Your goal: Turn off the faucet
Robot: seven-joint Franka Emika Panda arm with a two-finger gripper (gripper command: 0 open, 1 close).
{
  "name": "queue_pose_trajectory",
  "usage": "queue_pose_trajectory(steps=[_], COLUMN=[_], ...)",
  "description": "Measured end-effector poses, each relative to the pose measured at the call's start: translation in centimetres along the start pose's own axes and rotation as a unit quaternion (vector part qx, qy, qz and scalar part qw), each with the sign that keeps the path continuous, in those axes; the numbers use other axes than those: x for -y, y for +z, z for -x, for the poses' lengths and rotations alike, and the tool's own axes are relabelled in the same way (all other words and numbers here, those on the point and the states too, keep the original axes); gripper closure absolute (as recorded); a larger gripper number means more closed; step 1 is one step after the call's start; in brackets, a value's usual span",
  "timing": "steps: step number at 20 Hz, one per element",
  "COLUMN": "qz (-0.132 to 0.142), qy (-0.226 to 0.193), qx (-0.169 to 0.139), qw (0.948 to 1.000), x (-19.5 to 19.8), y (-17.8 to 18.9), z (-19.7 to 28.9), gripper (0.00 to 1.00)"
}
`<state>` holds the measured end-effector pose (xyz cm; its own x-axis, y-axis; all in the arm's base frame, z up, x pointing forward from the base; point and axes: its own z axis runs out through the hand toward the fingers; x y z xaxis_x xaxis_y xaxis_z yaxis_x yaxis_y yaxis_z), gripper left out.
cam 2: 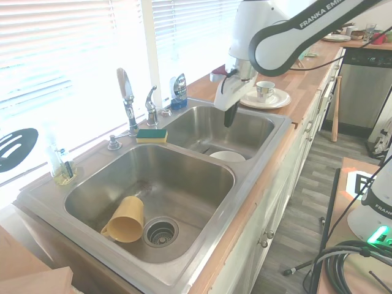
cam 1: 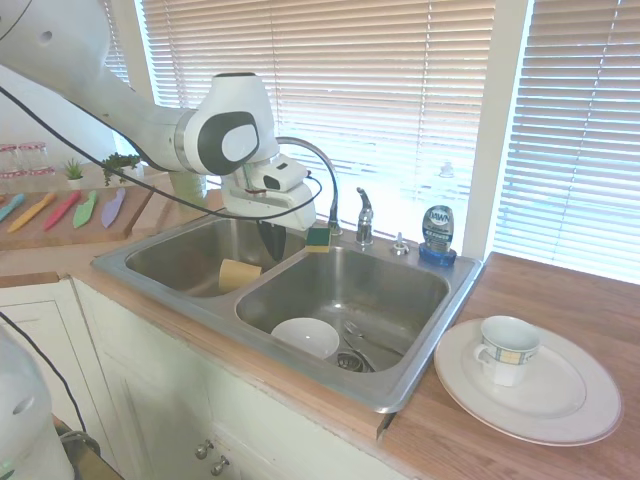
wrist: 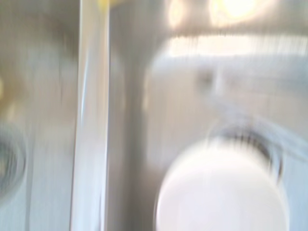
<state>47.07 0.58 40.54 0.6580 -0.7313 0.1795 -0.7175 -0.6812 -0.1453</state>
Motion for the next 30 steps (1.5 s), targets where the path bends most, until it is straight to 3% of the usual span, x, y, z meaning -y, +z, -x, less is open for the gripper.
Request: queue_pose_trajectory(steps=[7, 18, 24, 30], qz=[-0.044, -0.107, -0.109, -0.095], qy=[-0.014, -0.009, -0.001, 0.006], qx=[-0.073, -0.131, -0.136, -0.127], qw=[0.9962, 0.9855, 0.9846, 0.9873], x=[5.1, 12.6, 16.0, 17.8], y=[-1.5, -2.1, -1.9, 2.2], z=[-5.8, -12.7, -16.1, -18.2], gripper=[1.00, 1.00, 1.00, 1.00])
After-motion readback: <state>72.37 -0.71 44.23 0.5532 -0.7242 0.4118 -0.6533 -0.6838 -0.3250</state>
